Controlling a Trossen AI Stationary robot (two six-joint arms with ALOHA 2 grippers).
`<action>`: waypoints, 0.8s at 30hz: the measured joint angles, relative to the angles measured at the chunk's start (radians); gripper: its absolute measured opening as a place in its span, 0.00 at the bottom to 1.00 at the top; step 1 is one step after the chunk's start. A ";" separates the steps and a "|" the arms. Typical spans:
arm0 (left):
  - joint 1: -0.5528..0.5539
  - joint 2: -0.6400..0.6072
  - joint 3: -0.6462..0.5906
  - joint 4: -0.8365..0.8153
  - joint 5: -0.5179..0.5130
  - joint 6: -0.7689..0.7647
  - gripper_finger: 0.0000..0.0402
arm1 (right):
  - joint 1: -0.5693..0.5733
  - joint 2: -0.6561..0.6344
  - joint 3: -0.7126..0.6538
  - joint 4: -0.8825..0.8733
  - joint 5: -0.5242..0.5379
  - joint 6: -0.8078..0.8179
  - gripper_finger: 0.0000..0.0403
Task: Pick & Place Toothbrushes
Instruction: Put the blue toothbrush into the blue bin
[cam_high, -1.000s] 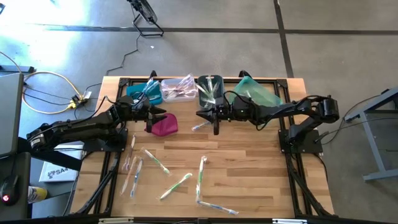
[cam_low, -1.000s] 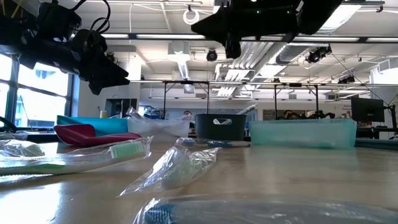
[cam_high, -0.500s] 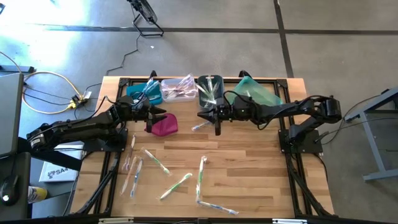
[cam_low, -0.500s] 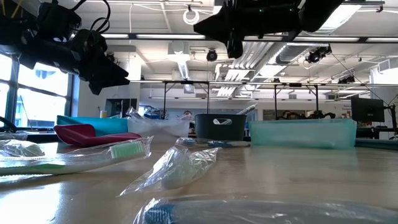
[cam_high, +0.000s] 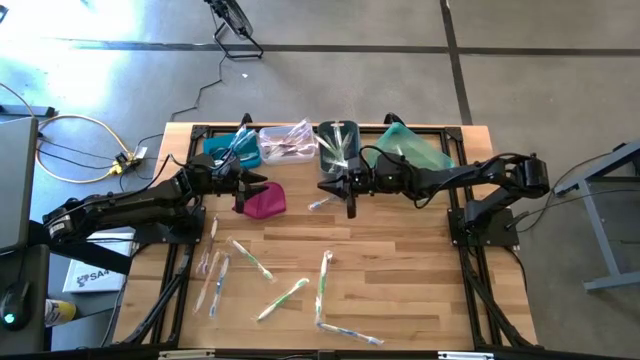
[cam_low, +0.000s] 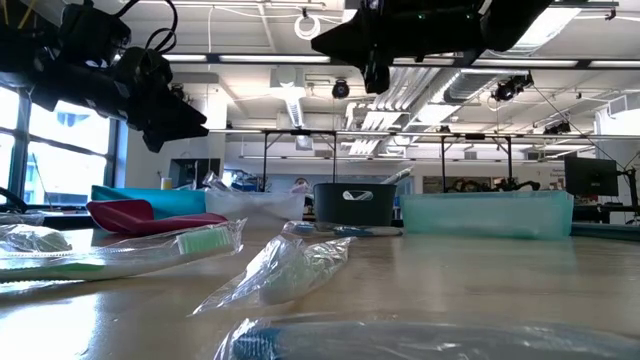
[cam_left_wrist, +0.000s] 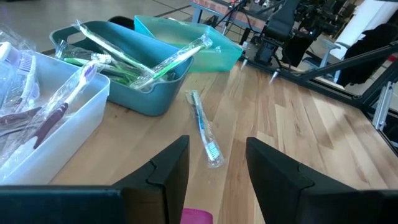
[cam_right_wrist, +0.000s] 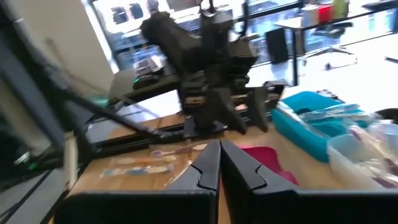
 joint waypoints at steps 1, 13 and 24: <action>0.000 0.000 0.000 0.000 0.000 0.000 0.39 | 0.000 0.000 0.000 -0.002 -0.021 -0.008 0.01; 0.000 0.001 0.000 -0.008 -0.014 0.000 0.39 | 0.000 0.000 0.000 -0.042 -0.008 -0.053 0.01; 0.000 0.001 0.000 -0.007 -0.053 0.001 0.39 | 0.070 0.000 0.000 -0.257 0.333 -0.083 0.01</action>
